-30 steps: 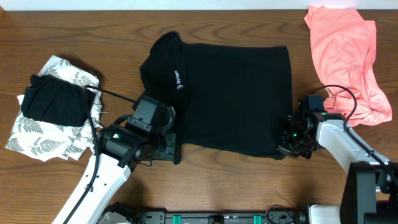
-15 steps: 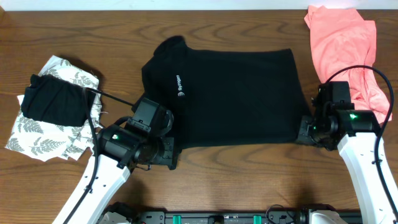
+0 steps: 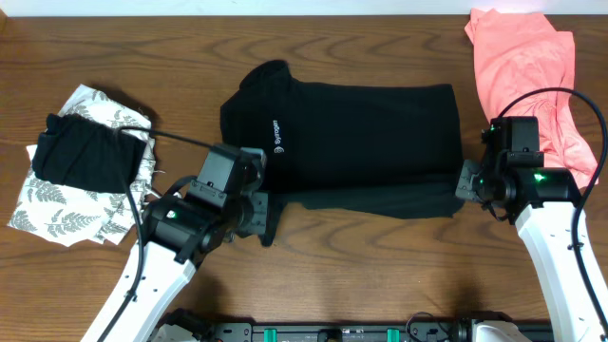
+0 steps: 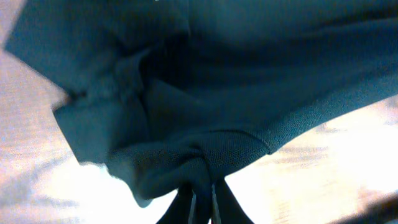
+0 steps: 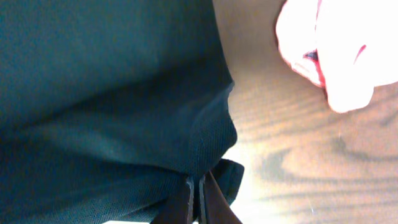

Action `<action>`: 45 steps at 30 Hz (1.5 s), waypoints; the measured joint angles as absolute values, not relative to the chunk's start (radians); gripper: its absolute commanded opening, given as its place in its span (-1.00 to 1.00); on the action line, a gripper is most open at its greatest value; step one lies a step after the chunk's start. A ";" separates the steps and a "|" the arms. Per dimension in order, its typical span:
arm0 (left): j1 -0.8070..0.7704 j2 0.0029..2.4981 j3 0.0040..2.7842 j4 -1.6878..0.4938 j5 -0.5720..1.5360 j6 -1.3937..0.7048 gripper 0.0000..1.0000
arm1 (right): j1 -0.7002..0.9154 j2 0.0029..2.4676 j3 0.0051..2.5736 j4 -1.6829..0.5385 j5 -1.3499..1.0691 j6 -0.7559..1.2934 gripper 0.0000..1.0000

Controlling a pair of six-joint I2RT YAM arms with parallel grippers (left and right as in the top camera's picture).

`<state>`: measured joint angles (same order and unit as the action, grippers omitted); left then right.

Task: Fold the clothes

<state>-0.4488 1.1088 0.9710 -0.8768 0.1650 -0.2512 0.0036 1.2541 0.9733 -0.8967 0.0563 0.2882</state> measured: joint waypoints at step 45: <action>-0.310 1.369 0.890 -0.833 0.236 -0.256 0.01 | -0.006 1.630 0.981 -0.654 -0.053 0.235 0.41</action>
<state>-0.3096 1.3693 0.8898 -0.8333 0.2356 -0.2562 -0.0063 1.6302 0.9810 -0.6537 -0.0532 0.2348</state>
